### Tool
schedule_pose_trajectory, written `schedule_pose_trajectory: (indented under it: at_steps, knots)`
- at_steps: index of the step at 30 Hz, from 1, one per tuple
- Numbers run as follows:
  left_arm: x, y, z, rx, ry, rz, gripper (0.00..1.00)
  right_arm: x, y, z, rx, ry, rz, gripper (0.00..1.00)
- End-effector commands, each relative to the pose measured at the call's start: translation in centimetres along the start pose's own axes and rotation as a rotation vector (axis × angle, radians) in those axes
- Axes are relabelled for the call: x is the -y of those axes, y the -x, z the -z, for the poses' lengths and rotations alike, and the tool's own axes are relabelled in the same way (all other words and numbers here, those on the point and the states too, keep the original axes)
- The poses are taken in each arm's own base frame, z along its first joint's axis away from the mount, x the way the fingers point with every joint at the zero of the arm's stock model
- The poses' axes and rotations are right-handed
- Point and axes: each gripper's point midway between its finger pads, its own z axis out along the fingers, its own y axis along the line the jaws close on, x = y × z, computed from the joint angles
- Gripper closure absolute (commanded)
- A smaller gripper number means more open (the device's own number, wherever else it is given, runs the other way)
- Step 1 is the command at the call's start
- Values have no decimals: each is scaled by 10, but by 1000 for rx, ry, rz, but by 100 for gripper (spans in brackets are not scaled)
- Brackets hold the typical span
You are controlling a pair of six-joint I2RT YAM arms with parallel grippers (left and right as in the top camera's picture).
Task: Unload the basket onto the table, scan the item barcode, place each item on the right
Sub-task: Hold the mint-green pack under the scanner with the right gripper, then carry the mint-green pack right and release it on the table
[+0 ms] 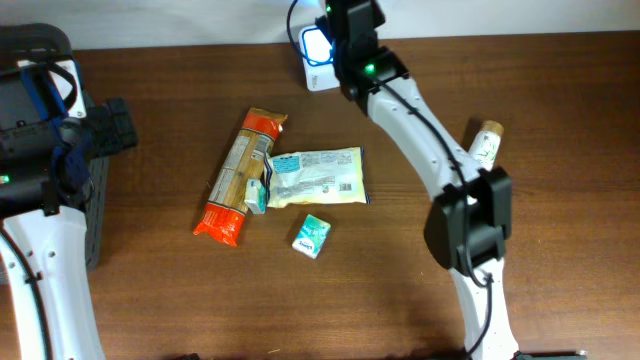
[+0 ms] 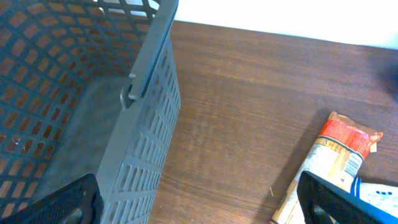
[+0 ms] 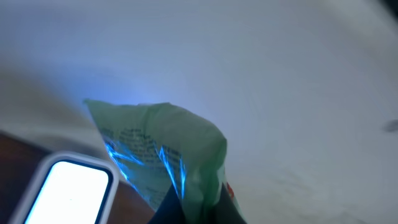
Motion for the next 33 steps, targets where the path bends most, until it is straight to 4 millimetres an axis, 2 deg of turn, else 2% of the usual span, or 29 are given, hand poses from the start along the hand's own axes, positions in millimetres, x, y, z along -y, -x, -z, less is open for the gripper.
schedule_pose_trajectory:
  at_steps: [1,3,6,12,14,15,16,17,18,19,21,22,23,24,25,27,28,29,33]
  knots:
    - [-3,4,3,14,10,13,1,-20,-16,-20,1,-22,145,96]
    - [-3,4,3,14,10,13,1,-42,-41,-36,-28,-4,186,96]
    - [-3,4,3,14,10,13,1,-56,-58,-44,-47,11,214,96]
    - [-3,4,3,14,10,13,1,-53,-52,-42,-33,2,207,96]
    - [-3,4,3,14,10,13,1,-37,-32,-32,-7,-13,190,96]
    - [-3,4,3,14,10,13,1,-28,-19,-23,5,-16,185,96]
    - [-3,4,3,14,10,13,1,-12,0,0,-6,2,129,96]
    - [-3,4,3,14,10,13,1,-9,6,11,-16,41,86,96]
    - [-3,4,3,14,10,13,1,-8,13,31,-31,137,16,96]
    - [-3,4,3,14,10,13,1,-9,17,54,-59,241,-67,96]
    - [-3,4,3,14,10,13,1,7,14,100,-170,326,-234,96]
    - [-3,4,3,14,10,13,1,14,9,130,-247,397,-330,96]
    - [-3,4,3,14,10,13,1,16,0,155,-320,477,-390,96]
    - [-3,4,3,14,10,13,1,23,-21,181,-437,573,-465,96]
    - [-3,4,3,14,10,13,1,37,-56,191,-571,615,-507,96]
    - [-3,4,3,14,10,13,1,56,-111,185,-764,559,-623,96]
    - [-3,4,3,14,10,13,1,63,-147,178,-859,522,-670,96]
    - [-3,4,3,14,10,13,1,64,-173,173,-923,502,-692,96]
    - [-3,4,3,14,10,13,1,45,-271,142,-1032,437,-764,96]
